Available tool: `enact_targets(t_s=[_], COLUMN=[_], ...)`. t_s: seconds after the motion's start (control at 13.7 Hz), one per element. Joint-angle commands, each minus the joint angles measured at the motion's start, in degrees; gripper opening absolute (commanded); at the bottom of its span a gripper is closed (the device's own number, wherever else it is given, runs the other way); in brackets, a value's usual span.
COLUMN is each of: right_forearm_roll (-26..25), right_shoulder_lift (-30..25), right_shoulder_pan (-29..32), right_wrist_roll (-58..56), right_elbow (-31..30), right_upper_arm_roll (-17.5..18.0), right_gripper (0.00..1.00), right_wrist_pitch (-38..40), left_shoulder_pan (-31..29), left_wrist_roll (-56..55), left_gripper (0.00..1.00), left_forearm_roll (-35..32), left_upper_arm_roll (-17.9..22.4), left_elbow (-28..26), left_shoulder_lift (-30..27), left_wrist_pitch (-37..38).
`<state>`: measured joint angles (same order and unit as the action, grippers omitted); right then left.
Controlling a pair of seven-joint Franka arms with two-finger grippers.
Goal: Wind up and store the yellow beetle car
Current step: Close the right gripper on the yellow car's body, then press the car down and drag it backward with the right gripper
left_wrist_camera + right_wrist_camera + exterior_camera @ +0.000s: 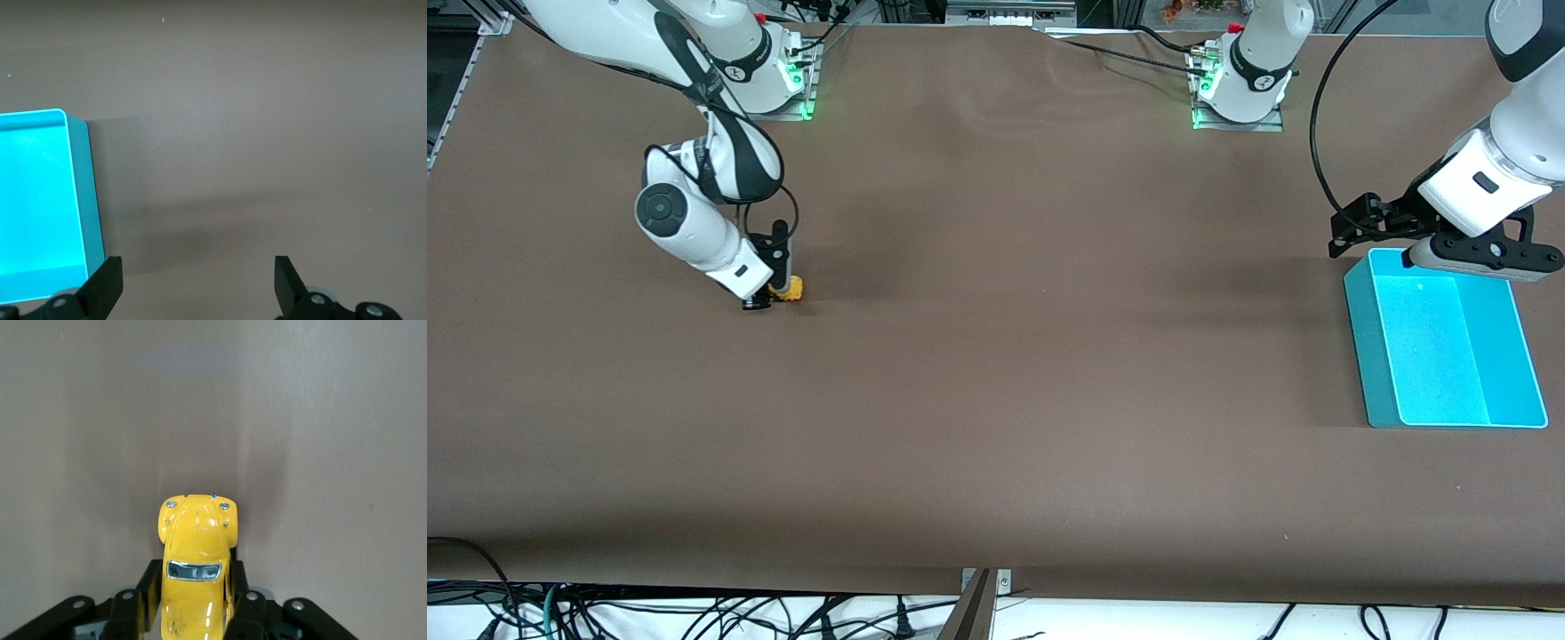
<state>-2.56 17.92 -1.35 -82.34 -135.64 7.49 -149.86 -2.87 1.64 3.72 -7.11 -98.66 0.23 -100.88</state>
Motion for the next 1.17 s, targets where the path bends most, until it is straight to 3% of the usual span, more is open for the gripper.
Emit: enact_targets(t_s=[0.0, 0.66, 1.09], right_forearm_roll=[-0.7, -0.7, -0.7], right_shoulder_lift=[1.85, 1.94, 2.29], right_shoulder_pan=[0.64, 0.64, 2.84], right_wrist_roll=[-2.3, -9.76, -11.7], right_elbow=[-1.11, -1.11, -1.11], right_upper_arm_roll=[-4.31, -10.64, -11.09], right_gripper=[0.16, 0.16, 0.16], right_wrist_pitch=[-1.22, -0.34, 0.01], left_shoulder_pan=[-0.12, -0.2, -0.2], left_wrist_roll=[1.35, 1.44, 1.44], left_gripper=[1.0, 1.0, 1.0], left_forearm_roll=[1.29, 1.29, 1.29], left_upper_arm_roll=[-0.01, -0.01, -0.01], left_elbow=[1.71, 1.71, 1.71], left_shoulder_lift=[0.73, 0.73, 0.73], left_wrist_pitch=[1.03, 1.03, 1.12])
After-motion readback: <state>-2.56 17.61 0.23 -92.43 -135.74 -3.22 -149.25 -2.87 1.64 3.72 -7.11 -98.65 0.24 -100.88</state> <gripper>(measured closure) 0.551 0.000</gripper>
